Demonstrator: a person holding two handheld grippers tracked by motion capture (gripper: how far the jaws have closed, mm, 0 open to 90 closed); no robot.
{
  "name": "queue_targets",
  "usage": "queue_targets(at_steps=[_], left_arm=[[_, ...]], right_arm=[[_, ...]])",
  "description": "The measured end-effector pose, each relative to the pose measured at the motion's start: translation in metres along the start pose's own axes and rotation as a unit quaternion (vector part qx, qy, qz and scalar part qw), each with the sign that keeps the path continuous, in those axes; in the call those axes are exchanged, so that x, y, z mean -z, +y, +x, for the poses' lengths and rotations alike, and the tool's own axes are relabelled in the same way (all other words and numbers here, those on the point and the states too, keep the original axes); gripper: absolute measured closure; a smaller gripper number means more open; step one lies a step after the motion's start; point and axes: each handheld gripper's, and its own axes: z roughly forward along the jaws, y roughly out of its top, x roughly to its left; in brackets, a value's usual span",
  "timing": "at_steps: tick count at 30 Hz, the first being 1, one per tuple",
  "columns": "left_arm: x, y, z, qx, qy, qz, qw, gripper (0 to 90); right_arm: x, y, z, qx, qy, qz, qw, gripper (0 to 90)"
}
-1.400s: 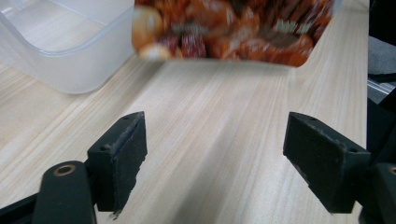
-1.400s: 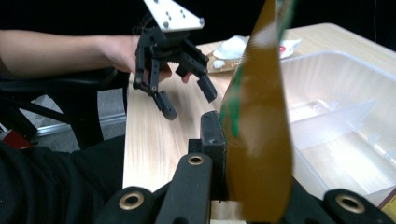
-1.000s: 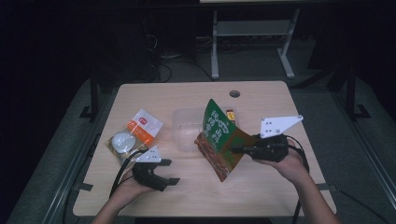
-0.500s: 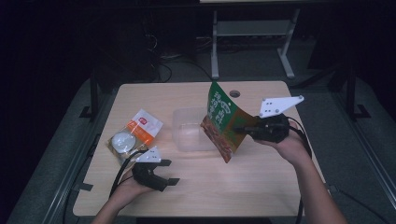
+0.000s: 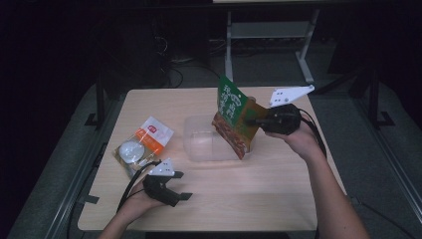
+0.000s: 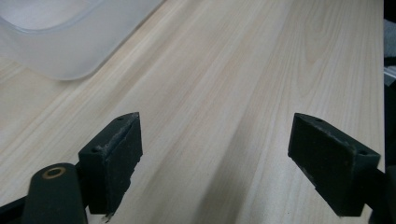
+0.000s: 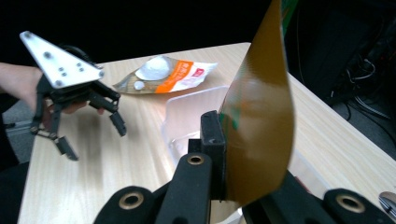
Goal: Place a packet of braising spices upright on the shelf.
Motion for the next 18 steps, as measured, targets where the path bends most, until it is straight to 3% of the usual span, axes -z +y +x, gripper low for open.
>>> queue_targets(at_steps=[18], left_arm=[[-0.002, -0.001, 0.000, -0.003, 0.003, 0.009, 0.9999, 14.7]], right_arm=[[-0.017, 0.002, -0.022, -0.015, -0.025, 0.011, 0.9995, 89.9]])
